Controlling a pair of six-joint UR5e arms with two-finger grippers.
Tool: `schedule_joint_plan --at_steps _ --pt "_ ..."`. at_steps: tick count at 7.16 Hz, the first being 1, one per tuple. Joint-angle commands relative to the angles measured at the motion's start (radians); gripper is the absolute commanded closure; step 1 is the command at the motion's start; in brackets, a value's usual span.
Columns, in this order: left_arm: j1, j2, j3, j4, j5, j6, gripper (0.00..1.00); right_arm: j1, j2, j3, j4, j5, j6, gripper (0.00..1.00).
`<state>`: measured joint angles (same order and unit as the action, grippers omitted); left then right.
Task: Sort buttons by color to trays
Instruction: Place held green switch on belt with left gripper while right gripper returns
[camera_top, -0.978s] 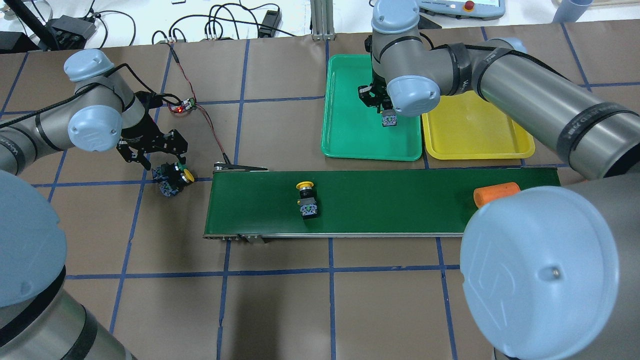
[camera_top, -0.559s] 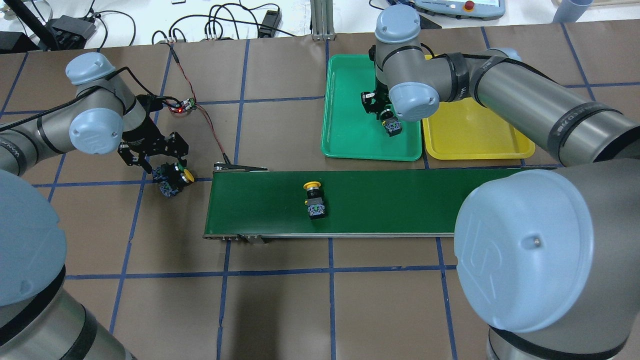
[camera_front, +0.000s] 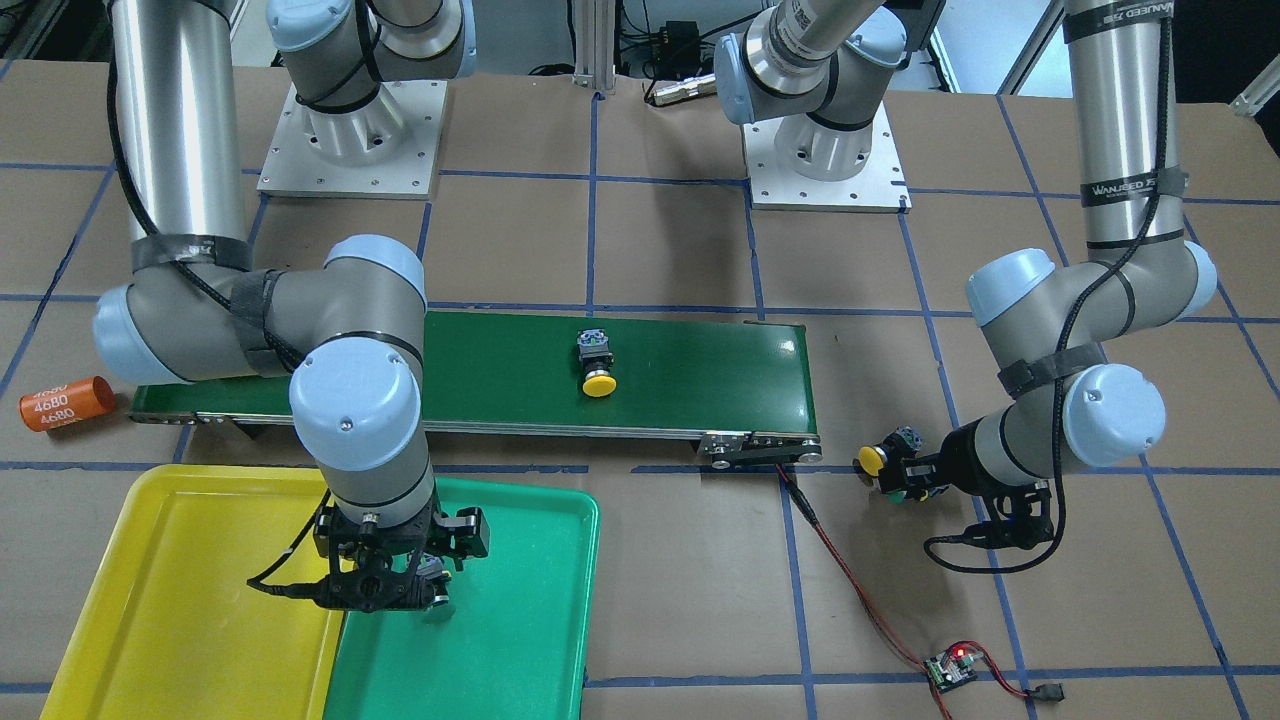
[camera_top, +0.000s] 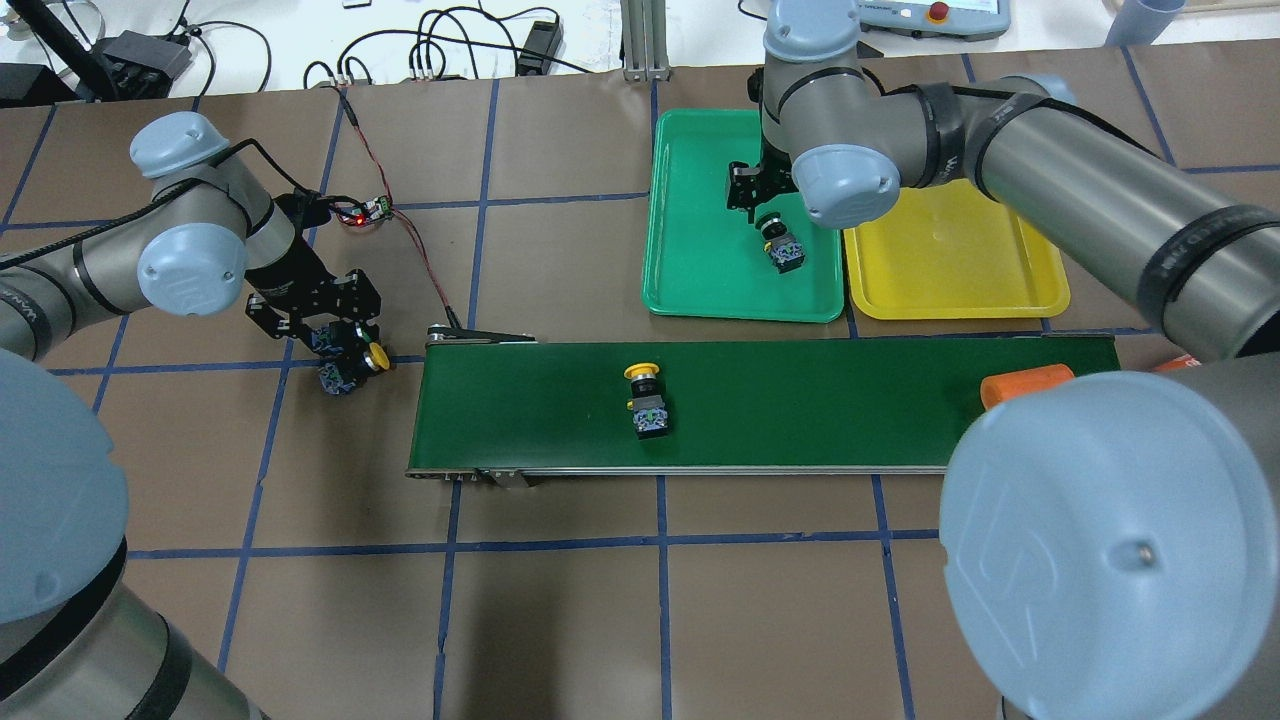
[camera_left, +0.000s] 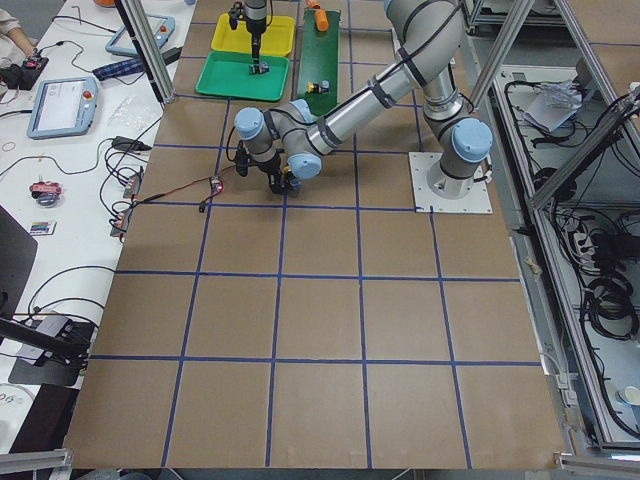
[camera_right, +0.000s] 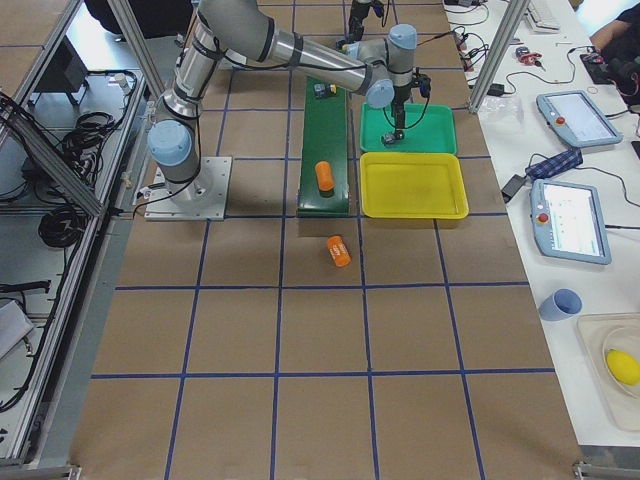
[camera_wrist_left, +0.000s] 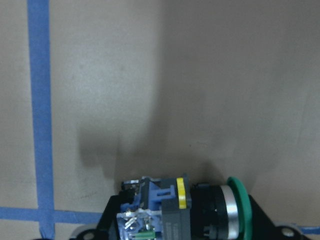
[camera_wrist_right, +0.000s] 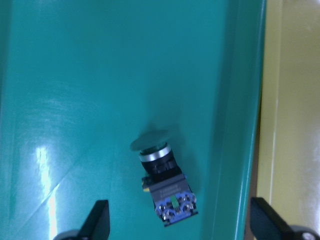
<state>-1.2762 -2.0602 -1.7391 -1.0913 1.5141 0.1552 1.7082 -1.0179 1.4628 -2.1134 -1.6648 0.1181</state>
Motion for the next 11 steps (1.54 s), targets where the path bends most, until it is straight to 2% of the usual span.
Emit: schedule_joint_plan --at_steps 1,3,4,5,6,7,8,9,11 --pt "-0.024 0.085 0.038 -0.084 -0.008 -0.002 1.00 -0.004 -0.149 0.033 0.189 -0.001 -0.002 0.00" --pt "-0.177 0.199 -0.002 -0.175 -0.011 -0.017 1.00 -0.047 -0.313 0.098 0.343 0.002 -0.009 0.00" --pt "-0.268 0.247 -0.060 -0.176 -0.008 -0.025 1.00 -0.056 -0.403 0.163 0.366 0.008 -0.011 0.00" --pt "-0.319 0.274 -0.141 -0.159 -0.011 -0.124 1.00 -0.074 -0.491 0.229 0.395 0.049 -0.009 0.00" --pt "-0.346 0.267 -0.178 -0.107 -0.012 -0.173 1.00 -0.103 -0.573 0.294 0.442 0.057 -0.014 0.00" --pt "-0.373 0.258 -0.187 -0.085 -0.017 -0.178 1.00 -0.140 -0.602 0.359 0.431 0.062 -0.024 0.00" --pt "-0.418 0.246 -0.186 -0.073 -0.003 -0.192 1.00 -0.151 -0.602 0.378 0.405 0.098 -0.028 0.00" --pt "-0.436 0.238 -0.172 -0.053 -0.005 -0.221 0.01 -0.150 -0.594 0.384 0.376 0.109 -0.029 0.00" --pt "-0.430 0.241 -0.108 -0.088 -0.011 -0.223 0.00 -0.140 -0.555 0.402 0.300 0.135 -0.029 0.00"
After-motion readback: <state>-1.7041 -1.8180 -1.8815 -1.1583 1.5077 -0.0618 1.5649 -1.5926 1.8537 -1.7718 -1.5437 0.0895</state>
